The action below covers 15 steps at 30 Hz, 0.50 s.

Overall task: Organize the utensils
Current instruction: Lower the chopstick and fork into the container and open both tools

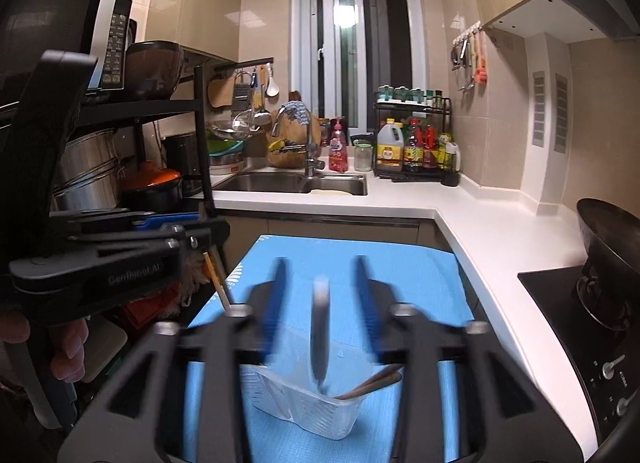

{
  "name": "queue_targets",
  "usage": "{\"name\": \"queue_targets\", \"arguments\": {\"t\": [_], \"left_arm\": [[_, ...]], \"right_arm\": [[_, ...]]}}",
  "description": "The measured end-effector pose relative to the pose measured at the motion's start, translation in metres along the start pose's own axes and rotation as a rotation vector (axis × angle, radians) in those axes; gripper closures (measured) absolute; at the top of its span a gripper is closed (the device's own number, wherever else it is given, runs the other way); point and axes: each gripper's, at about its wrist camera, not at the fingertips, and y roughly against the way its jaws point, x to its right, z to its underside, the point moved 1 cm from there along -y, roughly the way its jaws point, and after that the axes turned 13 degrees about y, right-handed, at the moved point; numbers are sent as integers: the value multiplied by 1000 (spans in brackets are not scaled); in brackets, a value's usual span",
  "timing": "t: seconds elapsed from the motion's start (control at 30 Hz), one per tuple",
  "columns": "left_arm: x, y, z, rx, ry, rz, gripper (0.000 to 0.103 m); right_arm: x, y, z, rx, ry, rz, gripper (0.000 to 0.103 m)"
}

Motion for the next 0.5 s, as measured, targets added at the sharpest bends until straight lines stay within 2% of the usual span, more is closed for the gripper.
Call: {"name": "queue_targets", "arguments": {"t": [0.07, 0.13, 0.23, 0.33, 0.4, 0.5], "left_arm": [[-10, 7, 1, 41, 42, -20, 21], [-21, 17, 0, 98, 94, -44, 19], [-29, 23, -1, 97, 114, -69, 17], [-30, 31, 3, 94, 101, -89, 17], [-28, 38, 8, 98, 84, -113, 12], [-23, 60, 25, 130, 50, -162, 8]], "right_arm": [[1, 5, 1, 24, -5, 10, 45], [1, 7, 1, 28, 1, 21, 41], [1, 13, 0, 38, 0, 27, 35], [-1, 27, -1, 50, 7, 40, 29], [-3, 41, 0, 60, 16, 48, 21], [-8, 68, 9, 68, 21, 38, 15]]}}
